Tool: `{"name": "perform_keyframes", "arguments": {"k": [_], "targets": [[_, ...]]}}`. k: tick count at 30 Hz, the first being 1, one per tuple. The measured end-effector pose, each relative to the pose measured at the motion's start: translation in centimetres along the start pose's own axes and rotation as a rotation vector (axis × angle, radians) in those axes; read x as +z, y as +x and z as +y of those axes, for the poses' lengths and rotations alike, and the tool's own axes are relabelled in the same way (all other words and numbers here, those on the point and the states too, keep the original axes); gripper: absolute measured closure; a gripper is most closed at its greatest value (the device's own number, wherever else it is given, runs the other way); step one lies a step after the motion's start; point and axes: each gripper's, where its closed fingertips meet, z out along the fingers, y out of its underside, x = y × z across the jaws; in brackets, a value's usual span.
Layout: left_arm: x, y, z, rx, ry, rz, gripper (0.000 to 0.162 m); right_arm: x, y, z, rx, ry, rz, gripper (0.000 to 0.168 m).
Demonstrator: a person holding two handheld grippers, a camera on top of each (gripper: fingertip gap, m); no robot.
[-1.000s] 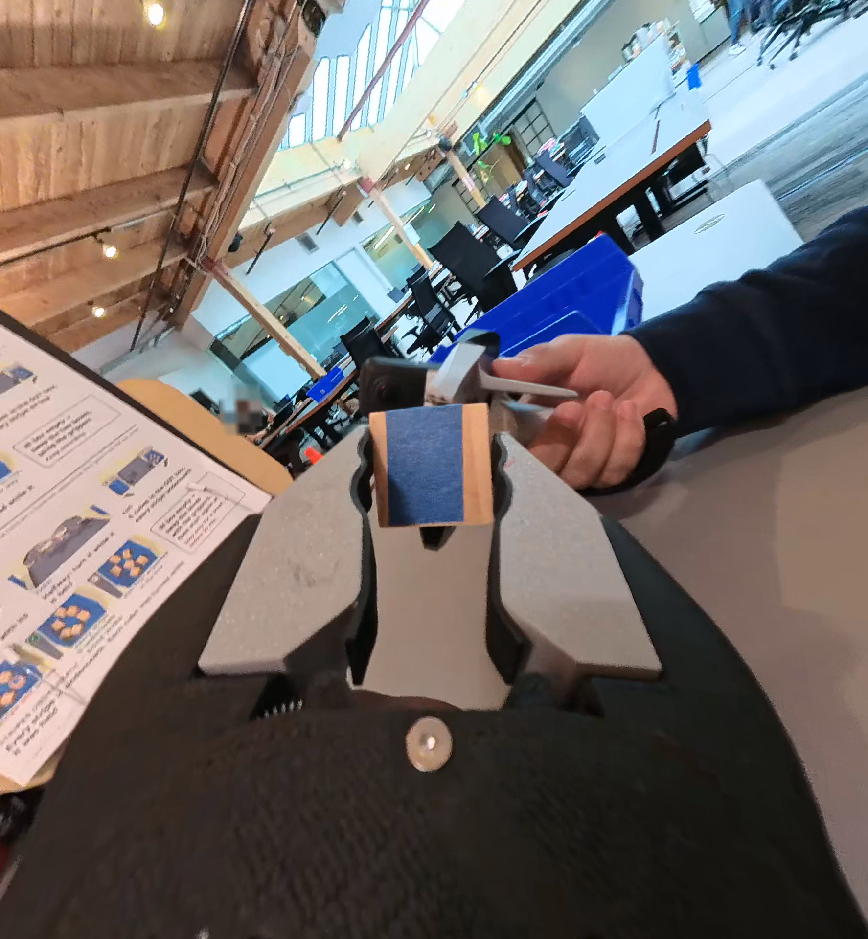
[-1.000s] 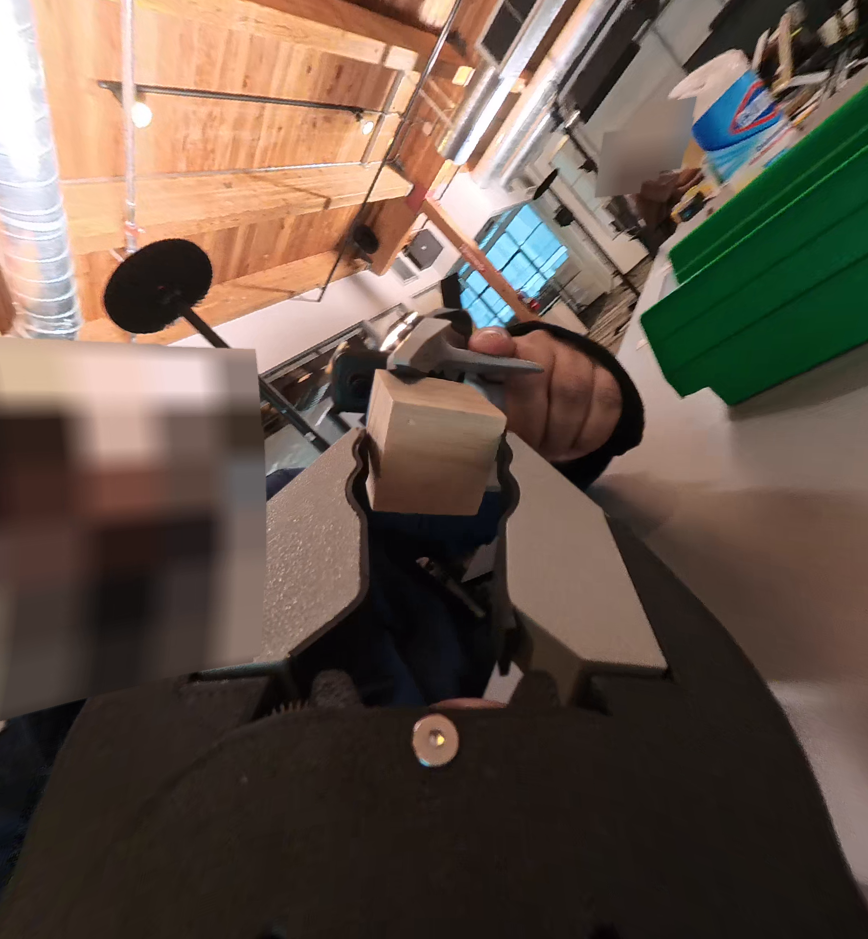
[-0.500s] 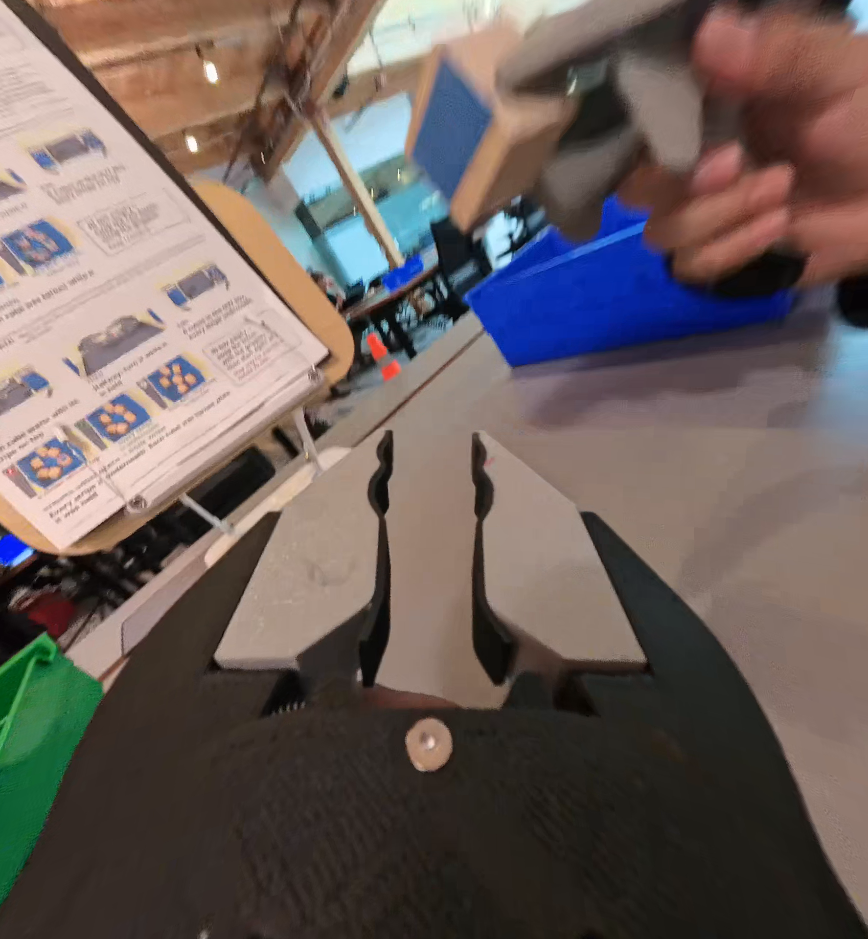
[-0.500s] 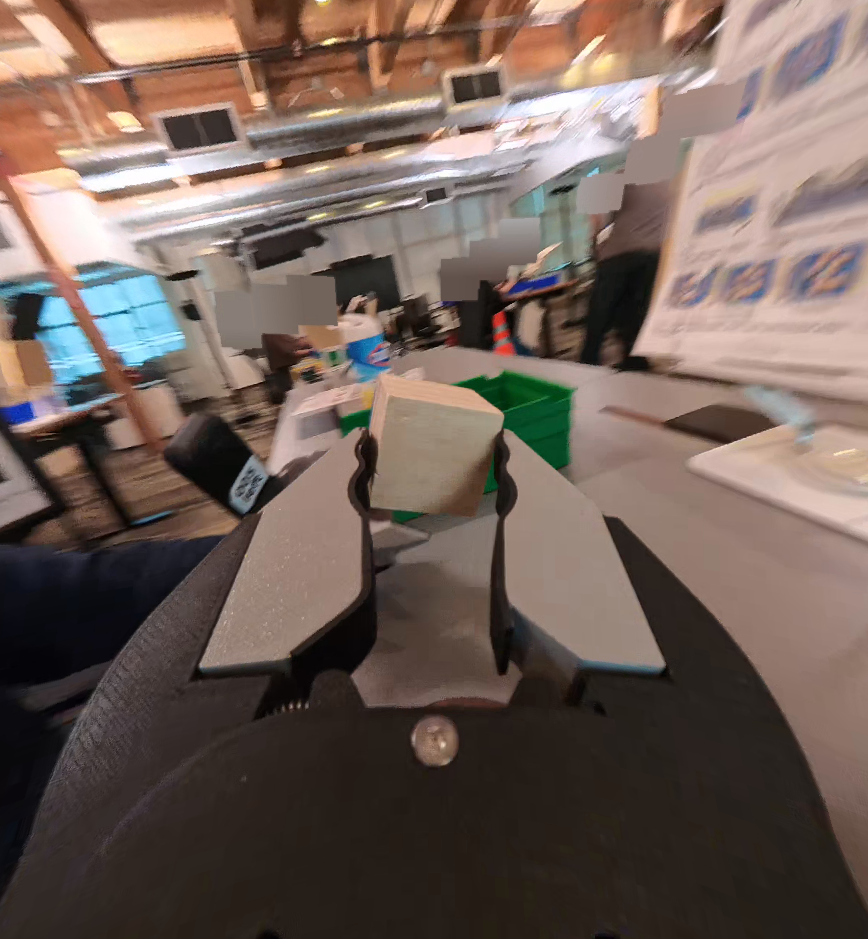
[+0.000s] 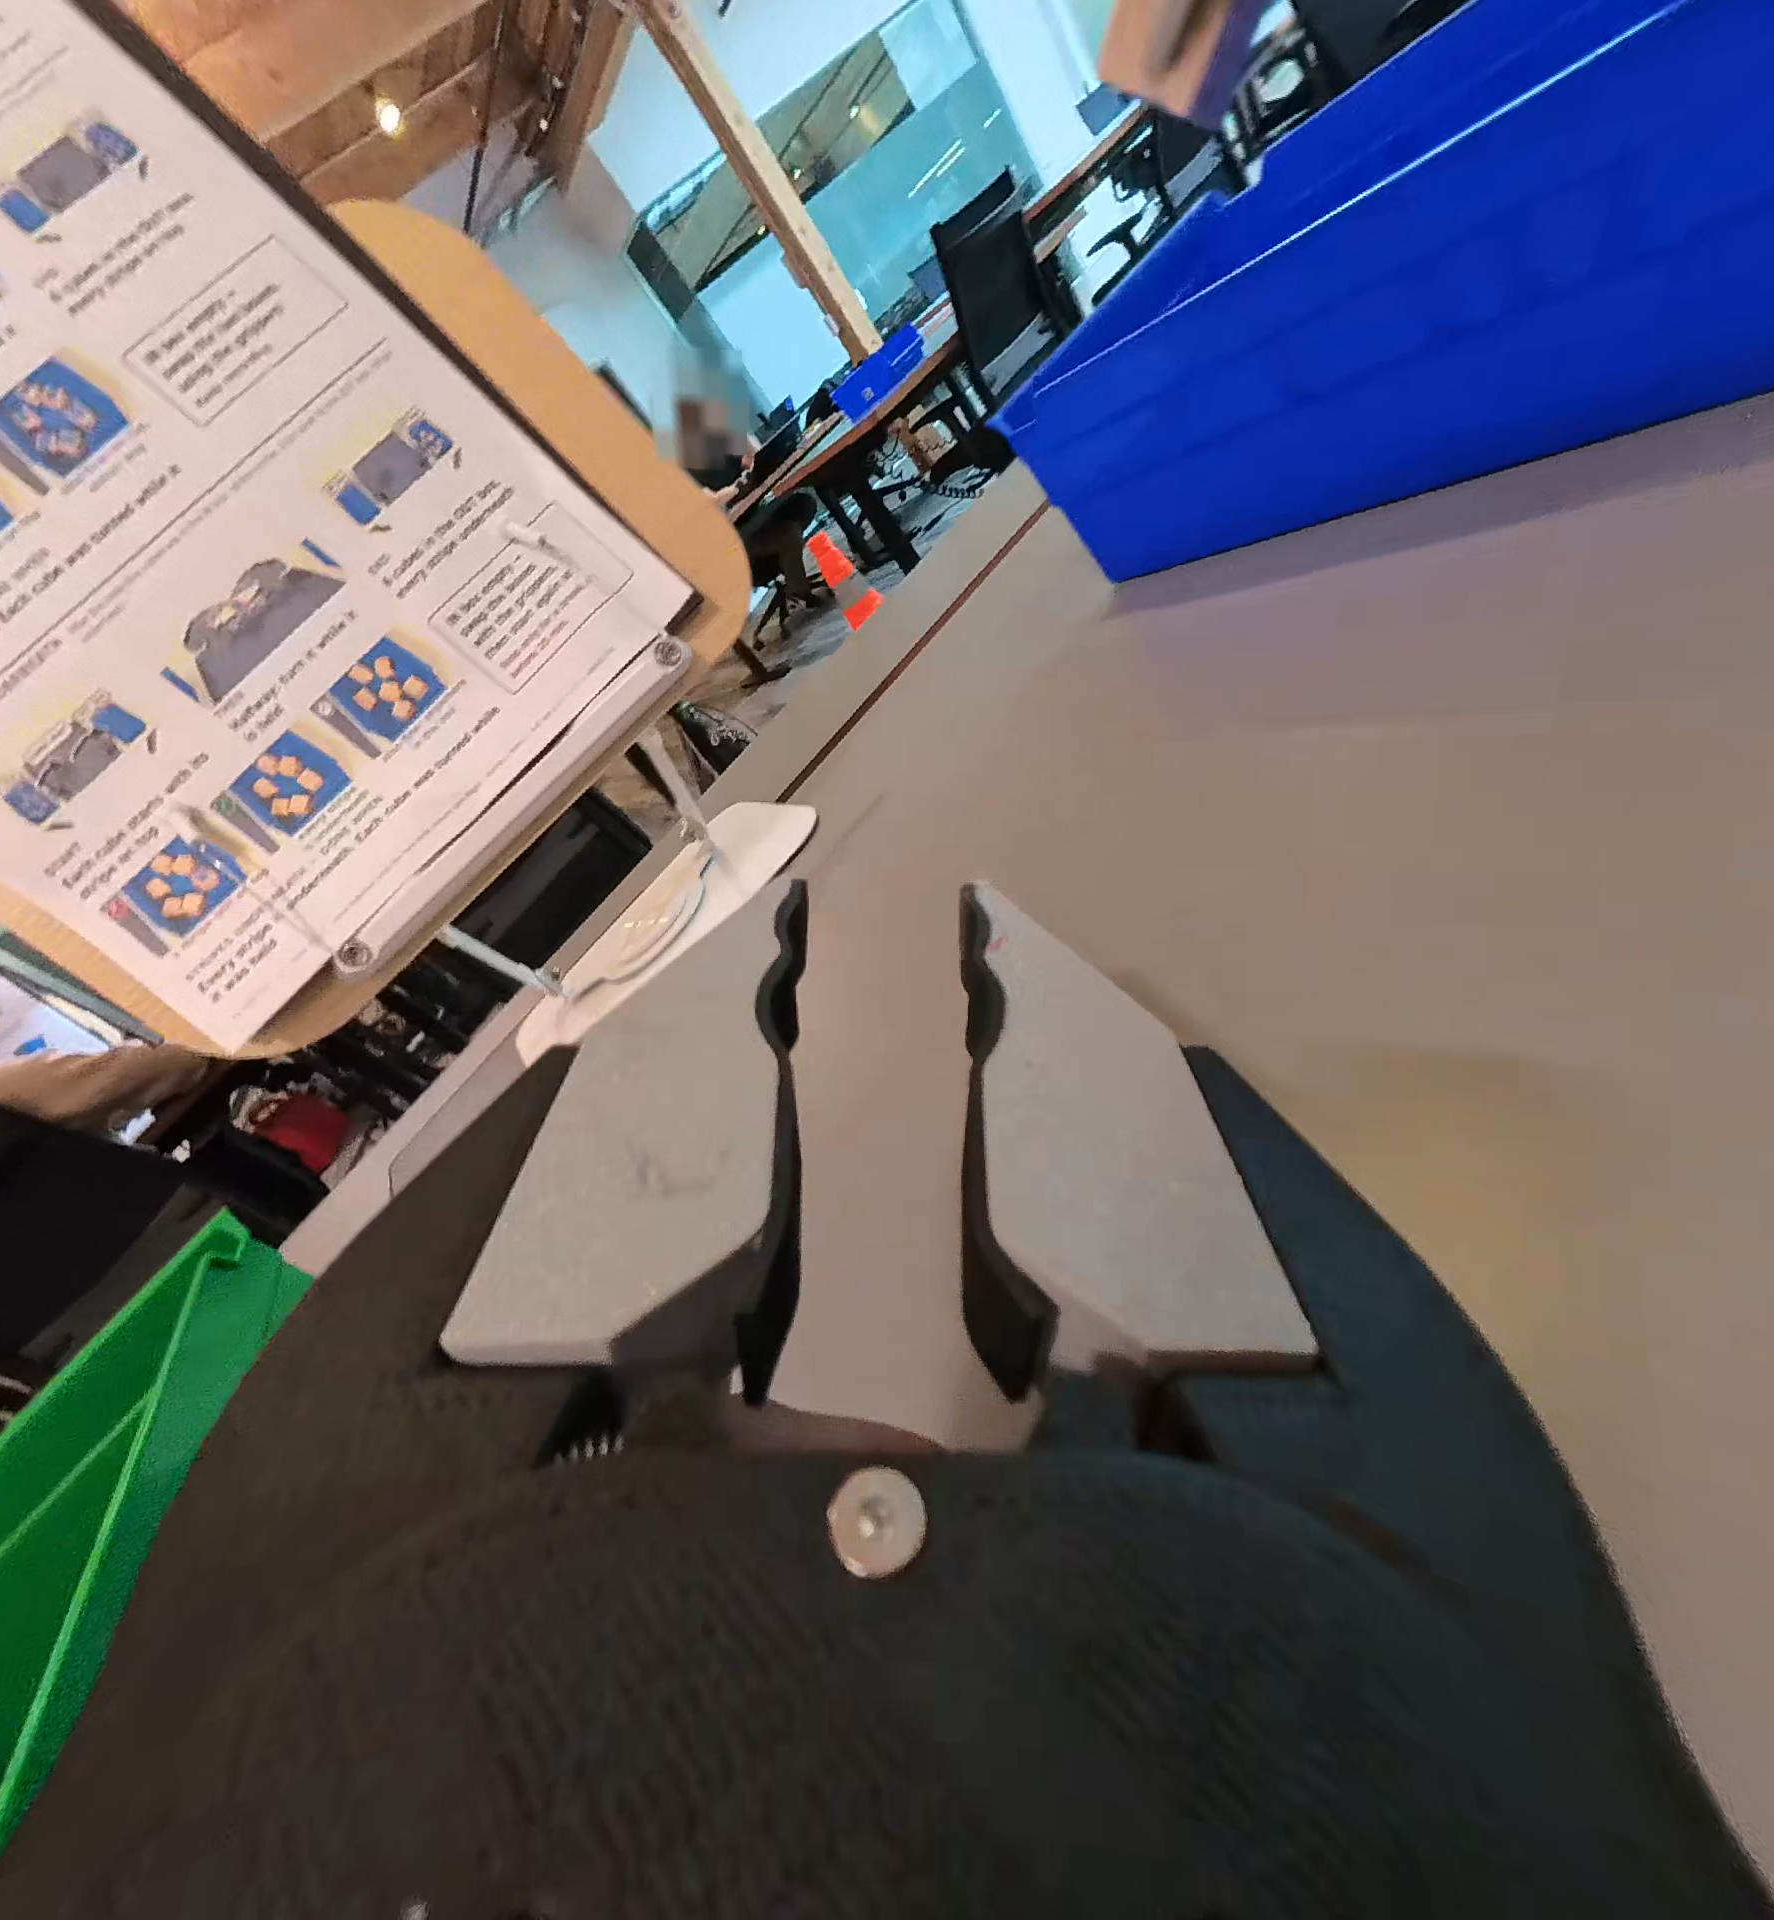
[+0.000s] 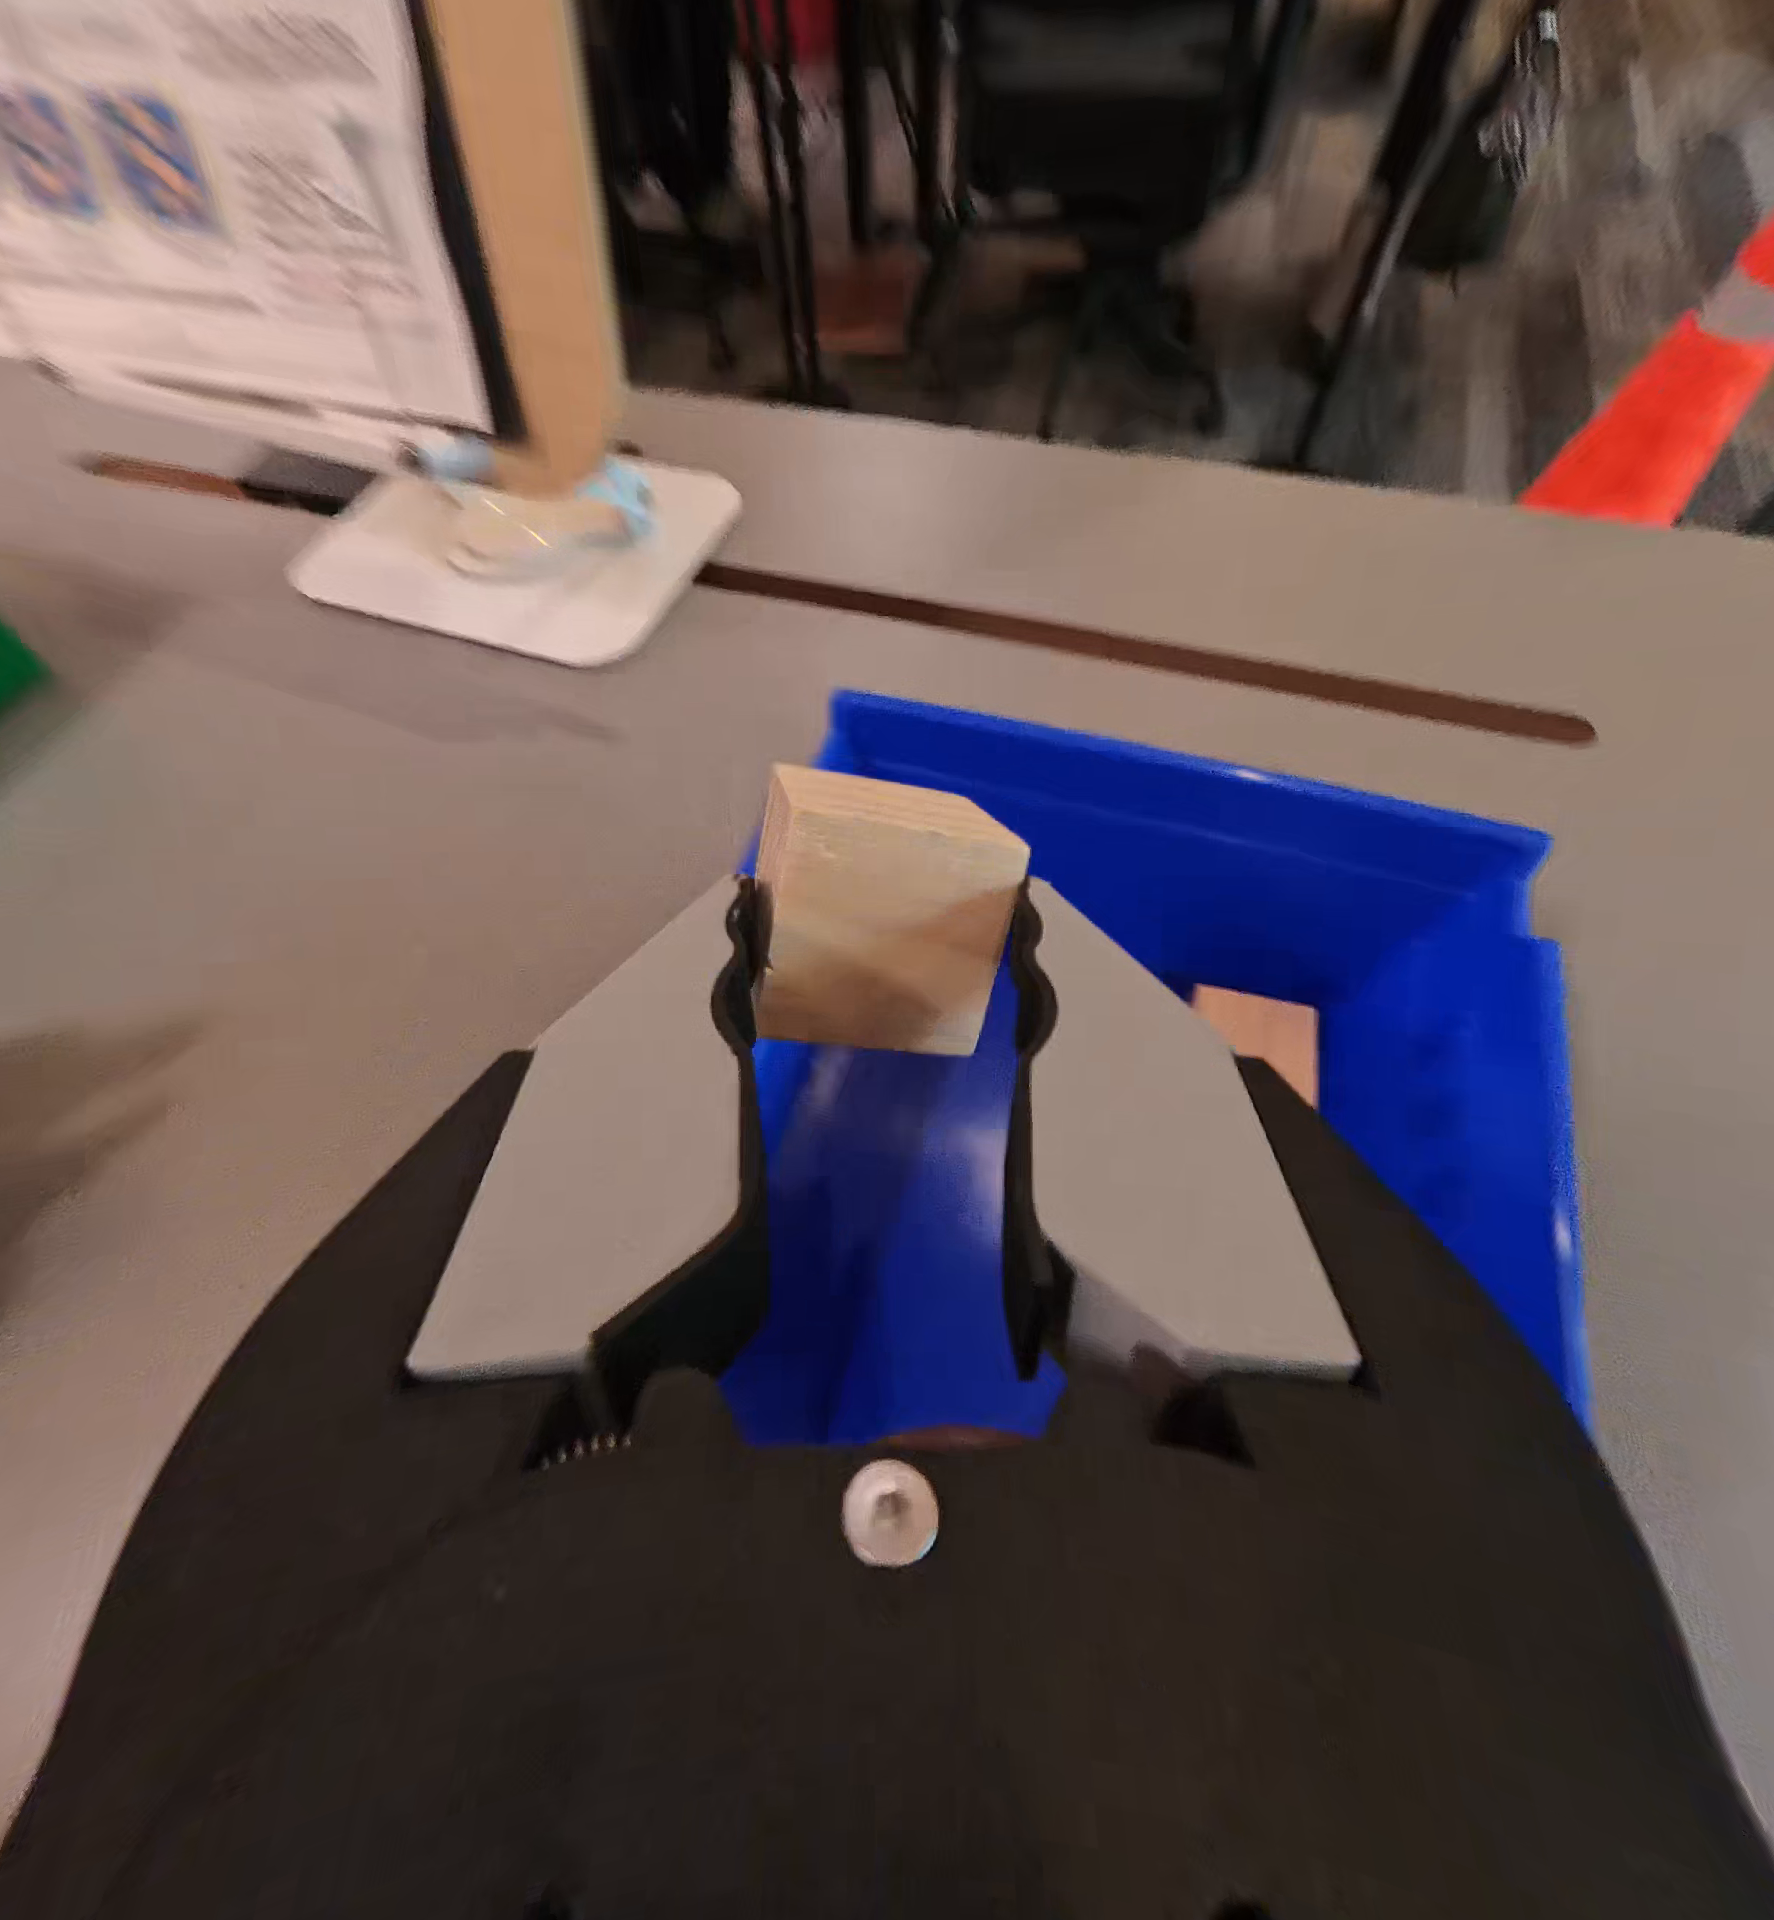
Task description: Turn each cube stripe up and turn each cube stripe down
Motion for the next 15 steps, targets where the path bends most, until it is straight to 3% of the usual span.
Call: {"name": "perform_keyframes", "arguments": {"k": [7,15], "targets": [[0.5,-0.4,1.5,-0.038,-0.055,-0.005,0.136,4.7,3.9,5.6,-0.079,-0.400,0.117,0.122],[0.9,0.0,2.3,-0.017,-0.087,0.001,0.137,7.8,6.2,7.4,-0.116,-0.541,0.211,0.122]]}}
